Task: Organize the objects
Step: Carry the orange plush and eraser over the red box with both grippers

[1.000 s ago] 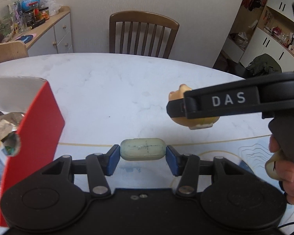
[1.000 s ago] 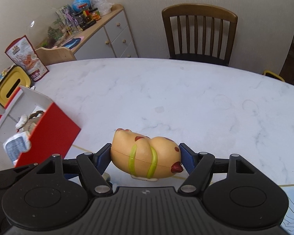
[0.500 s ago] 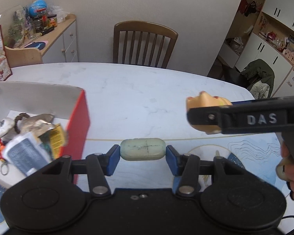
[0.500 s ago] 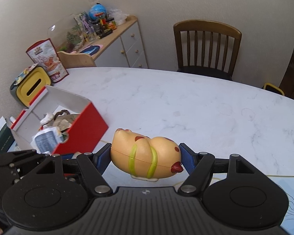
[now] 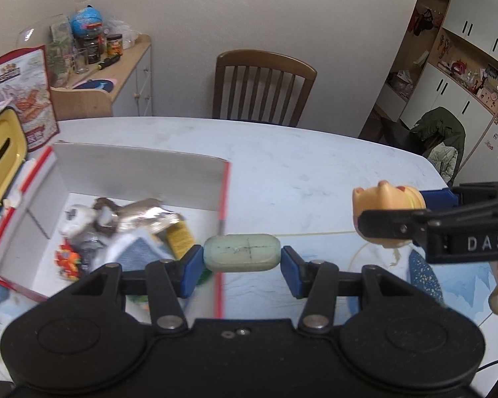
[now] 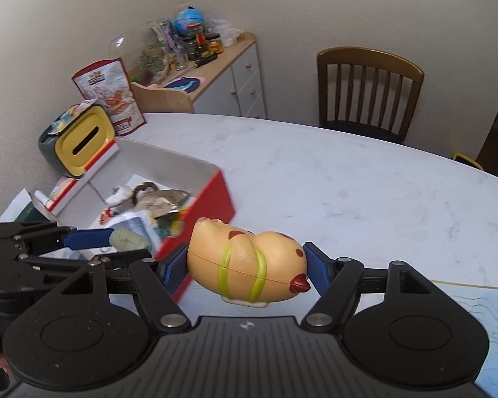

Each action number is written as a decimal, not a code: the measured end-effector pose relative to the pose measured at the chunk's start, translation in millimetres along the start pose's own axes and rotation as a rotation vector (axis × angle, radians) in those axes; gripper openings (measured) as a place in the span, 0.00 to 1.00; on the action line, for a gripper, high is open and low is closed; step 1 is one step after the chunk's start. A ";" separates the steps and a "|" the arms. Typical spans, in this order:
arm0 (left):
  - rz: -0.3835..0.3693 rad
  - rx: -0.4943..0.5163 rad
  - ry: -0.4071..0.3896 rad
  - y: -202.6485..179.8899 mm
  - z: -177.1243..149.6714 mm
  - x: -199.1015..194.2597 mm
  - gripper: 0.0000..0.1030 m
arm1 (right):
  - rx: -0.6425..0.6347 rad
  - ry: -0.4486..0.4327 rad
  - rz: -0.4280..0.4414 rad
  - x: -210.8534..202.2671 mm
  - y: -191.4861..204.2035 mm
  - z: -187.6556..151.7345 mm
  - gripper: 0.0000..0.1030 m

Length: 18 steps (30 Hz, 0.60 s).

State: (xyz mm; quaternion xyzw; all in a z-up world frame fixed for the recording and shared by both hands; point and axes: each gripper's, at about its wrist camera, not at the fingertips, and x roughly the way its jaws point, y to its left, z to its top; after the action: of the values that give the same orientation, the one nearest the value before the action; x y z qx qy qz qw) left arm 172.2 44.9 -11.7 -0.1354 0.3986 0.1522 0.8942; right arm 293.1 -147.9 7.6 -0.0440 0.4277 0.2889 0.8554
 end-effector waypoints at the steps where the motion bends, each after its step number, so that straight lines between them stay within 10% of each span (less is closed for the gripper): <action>1: -0.002 -0.001 0.000 7.6 -0.2 -2.3 0.48 | 0.003 -0.003 0.003 0.3 7.1 -0.1 0.71; 18: 0.021 -0.039 0.016 126.2 4.8 -3.1 0.48 | -0.037 -0.006 0.015 52.2 119.2 2.8 0.71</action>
State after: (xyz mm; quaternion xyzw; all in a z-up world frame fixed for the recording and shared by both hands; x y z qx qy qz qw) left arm 125.5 161.9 -21.5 -0.1497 0.4040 0.1680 0.8866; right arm 256.1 -24.4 -9.7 -0.0558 0.4200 0.3032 0.8536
